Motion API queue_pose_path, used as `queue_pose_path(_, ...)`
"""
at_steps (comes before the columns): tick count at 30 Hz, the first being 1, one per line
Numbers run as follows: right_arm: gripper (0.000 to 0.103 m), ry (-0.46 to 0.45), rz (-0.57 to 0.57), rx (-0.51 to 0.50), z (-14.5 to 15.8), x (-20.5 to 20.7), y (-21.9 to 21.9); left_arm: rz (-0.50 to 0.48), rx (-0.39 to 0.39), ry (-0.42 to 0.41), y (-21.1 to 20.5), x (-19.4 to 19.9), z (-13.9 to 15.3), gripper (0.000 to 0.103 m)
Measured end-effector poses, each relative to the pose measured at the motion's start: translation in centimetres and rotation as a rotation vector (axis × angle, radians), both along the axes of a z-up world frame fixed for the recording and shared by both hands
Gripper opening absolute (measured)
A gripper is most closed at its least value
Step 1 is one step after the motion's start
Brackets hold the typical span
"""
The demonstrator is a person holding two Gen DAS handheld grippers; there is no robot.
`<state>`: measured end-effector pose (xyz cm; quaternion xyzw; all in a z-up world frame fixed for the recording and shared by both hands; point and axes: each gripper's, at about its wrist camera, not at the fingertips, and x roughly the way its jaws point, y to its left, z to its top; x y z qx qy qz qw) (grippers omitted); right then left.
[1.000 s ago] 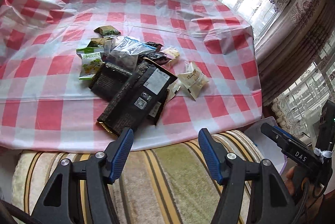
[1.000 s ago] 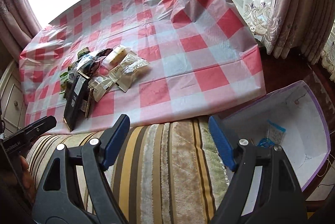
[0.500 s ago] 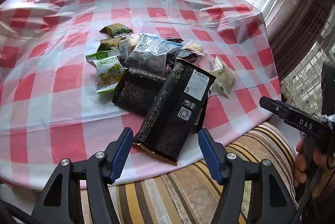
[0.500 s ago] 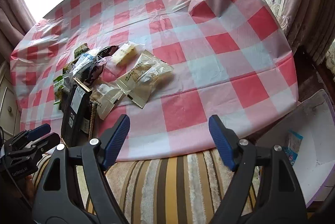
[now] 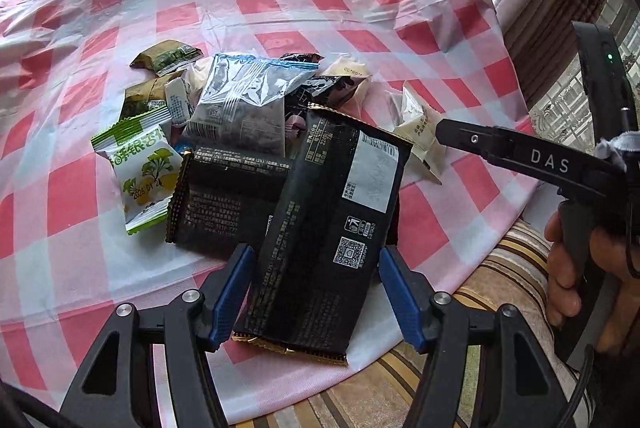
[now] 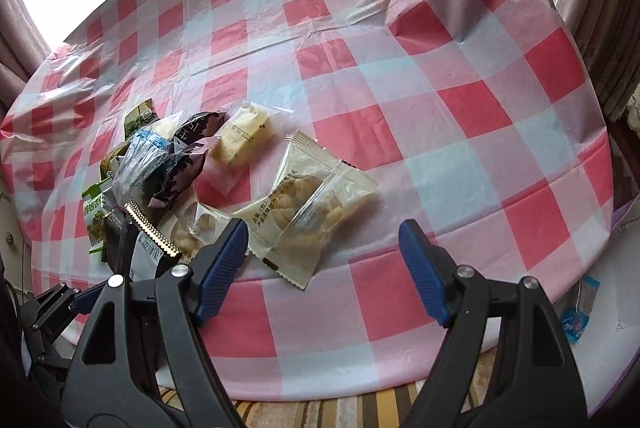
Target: Organize snacks
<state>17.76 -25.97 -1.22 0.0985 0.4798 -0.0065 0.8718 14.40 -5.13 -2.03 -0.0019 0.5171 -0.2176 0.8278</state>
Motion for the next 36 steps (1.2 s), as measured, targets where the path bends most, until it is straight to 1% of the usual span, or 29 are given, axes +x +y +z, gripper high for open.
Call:
queue_pose_path(2, 0.080, 0.000, -0.008, -0.002, -0.2, 0.8, 0.2, -0.007, 0.008, -0.007, -0.2, 0.0, 0.0, 0.064)
queue_pose_path(4, 0.080, 0.003, -0.014, -0.010, -0.5, 1.5, 0.4, -0.015, 0.013, -0.011, -0.4, 0.0, 0.0, 0.059)
queue_pose_path(9, 0.080, 0.014, -0.019, -0.025, -1.2, 2.9, 0.9, -0.019, 0.023, -0.021, -0.6, 0.1, 0.1, 0.058)
queue_pose_path(13, 0.080, 0.029, -0.026, -0.039, -1.8, 3.9, 1.2, -0.013, 0.037, -0.032, -0.7, -0.1, 0.2, 0.055)
queue_pose_path(16, 0.080, 0.036, -0.032, -0.053, -2.2, 4.5, 1.4, 0.010, 0.041, -0.021, -0.8, 0.0, 0.3, 0.054)
queue_pose_path(20, 0.080, 0.038, -0.034, -0.091, -2.5, 5.0, 1.7, 0.071, 0.060, -0.004, -0.8, 0.0, 0.5, 0.054)
queue_pose_path(21, 0.080, 0.039, -0.033, -0.100, -2.5, 5.1, 1.8, 0.086, 0.062, 0.000, -0.7, 0.0, 0.6, 0.053)
queue_pose_path(23, 0.075, 0.039, -0.036, -0.122, -2.5, 5.1, 1.9, 0.112, 0.057, 0.007, -0.5, 0.0, 0.7, 0.052)
queue_pose_path(24, 0.068, 0.038, -0.042, -0.131, -2.4, 5.1, 1.9, 0.122, 0.058, 0.009, -0.5, 0.0, 0.7, 0.052)
queue_pose_path(29, 0.064, 0.032, -0.038, -0.137, -2.3, 5.0, 1.9, 0.148, 0.080, 0.006, -0.4, -0.3, 0.8, 0.052)
queue_pose_path(30, 0.063, 0.030, -0.035, -0.136, -2.3, 4.9, 2.0, 0.151, 0.081, 0.006, -0.4, -0.4, 0.9, 0.050)
queue_pose_path(35, 0.059, 0.014, -0.035, -0.128, -1.9, 4.5, 1.9, 0.158, 0.097, -0.004, -0.4, -0.7, 1.2, 0.046)
queue_pose_path(36, 0.049, 0.008, -0.032, -0.127, -1.7, 4.3, 2.0, 0.158, 0.103, -0.007, -0.5, -0.8, 1.2, 0.046)
